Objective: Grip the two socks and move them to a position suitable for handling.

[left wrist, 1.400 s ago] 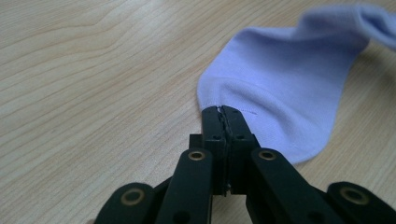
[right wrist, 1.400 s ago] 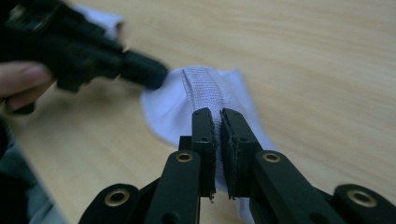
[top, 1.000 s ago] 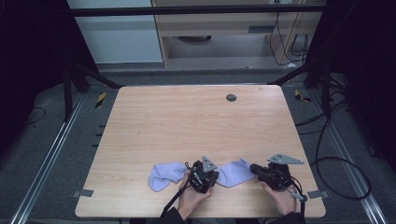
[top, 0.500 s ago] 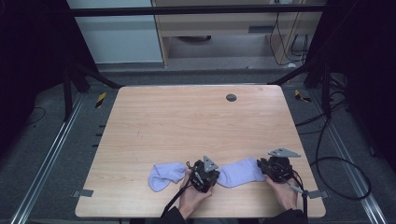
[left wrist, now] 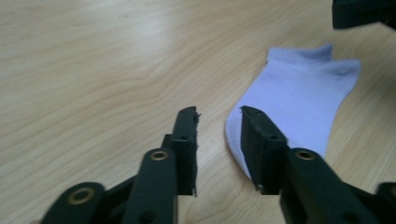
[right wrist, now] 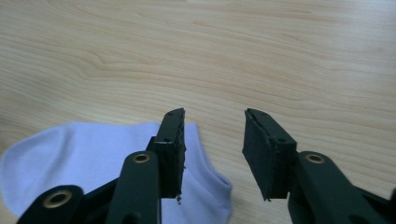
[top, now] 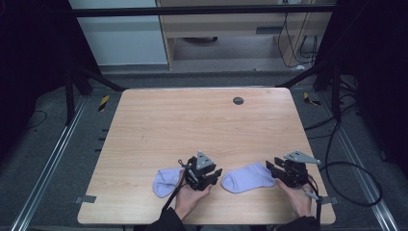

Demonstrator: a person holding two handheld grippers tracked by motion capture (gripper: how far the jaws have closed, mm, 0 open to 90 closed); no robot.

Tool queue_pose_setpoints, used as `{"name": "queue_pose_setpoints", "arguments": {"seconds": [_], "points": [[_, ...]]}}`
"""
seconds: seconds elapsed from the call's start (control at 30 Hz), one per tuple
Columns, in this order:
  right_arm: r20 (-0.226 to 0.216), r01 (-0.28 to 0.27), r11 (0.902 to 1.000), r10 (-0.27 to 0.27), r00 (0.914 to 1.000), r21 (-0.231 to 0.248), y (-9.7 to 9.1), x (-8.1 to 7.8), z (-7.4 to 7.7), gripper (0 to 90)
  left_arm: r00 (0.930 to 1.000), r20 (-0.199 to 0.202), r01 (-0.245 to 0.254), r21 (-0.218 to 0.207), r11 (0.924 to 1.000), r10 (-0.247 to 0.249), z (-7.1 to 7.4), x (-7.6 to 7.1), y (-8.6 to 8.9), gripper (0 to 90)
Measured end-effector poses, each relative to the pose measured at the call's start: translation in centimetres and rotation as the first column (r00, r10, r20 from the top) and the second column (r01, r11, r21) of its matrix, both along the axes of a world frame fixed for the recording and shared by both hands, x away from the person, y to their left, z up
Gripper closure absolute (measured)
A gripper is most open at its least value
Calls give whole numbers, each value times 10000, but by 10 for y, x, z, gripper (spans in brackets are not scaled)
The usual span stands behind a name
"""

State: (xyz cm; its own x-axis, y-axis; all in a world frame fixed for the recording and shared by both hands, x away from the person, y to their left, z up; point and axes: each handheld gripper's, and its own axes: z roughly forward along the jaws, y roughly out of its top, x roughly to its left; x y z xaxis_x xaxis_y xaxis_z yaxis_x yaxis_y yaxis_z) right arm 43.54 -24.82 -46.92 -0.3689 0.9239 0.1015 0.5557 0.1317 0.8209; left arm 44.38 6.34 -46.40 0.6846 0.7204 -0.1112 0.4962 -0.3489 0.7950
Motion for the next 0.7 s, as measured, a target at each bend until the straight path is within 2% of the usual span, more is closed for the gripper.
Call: {"name": "queue_pose_setpoints", "arguments": {"seconds": [0.03, 0.07, 0.2, 0.23, 0.27, 0.3, 0.33, 0.37, 0.4, 0.6, 0.63, 0.7], "points": [[2, -63, 9999, 63, 10000, 89, 2, -1, 1, 558, 10000, 43, -43, -157, 9999, 44, 6, 2, 8, 592], [2, -63, 9999, 63, 10000, 89, 2, -1, 1, 558, 10000, 43, -43, -157, 9999, 44, 6, 2, 8, 575], [213, -544, 9981, 538, 9983, 285, 14, -2, 10, 495, 9988, 477, -128, 144, 9998, 121, 19, 4, 29, 506], [213, -544, 9981, 538, 9983, 285, 14, -2, 10, 495, 9988, 477, -128, 144, 9998, 121, 19, 4, 29, 496], [341, -687, 9970, 675, 9971, 357, 18, -2, 14, 471, 9978, 642, -205, 206, 9996, 191, 26, 4, 42, 480], [341, -687, 9970, 675, 9971, 357, 18, -2, 14, 471, 9978, 642, -205, 206, 9996, 191, 26, 4, 42, 470], [407, -858, 9952, 839, 9956, 471, 24, -1, 18, 450, 9969, 744, -278, 124, 9995, 268, 31, 3, 53, 461], [442, -937, 9944, 915, 9948, 483, 26, -1, 18, 443, 9969, 744, -278, 124, 9995, 268, 31, 3, 53, 453], [447, -1060, 9929, 1036, 9936, 546, 31, 1, 20, 428, 9947, 884, -529, 33, 9986, 524, 37, 3, 69, 446], [598, -1705, 9836, 1670, 9841, 583, 54, 5, 25, 380, 9865, 928, -1343, -150, 9908, 1351, 41, 3, 109, 426], [591, -1796, 9820, 1762, 9826, 584, 58, 5, 26, 379, 9865, 928, -1343, -150, 9908, 1351, 41, 3, 109, 423], [569, -1983, 9782, 1949, 9792, 619, 66, 6, 28, 376, 9823, 916, -1628, -149, 9866, 1634, 39, 1, 126, 419]]}}
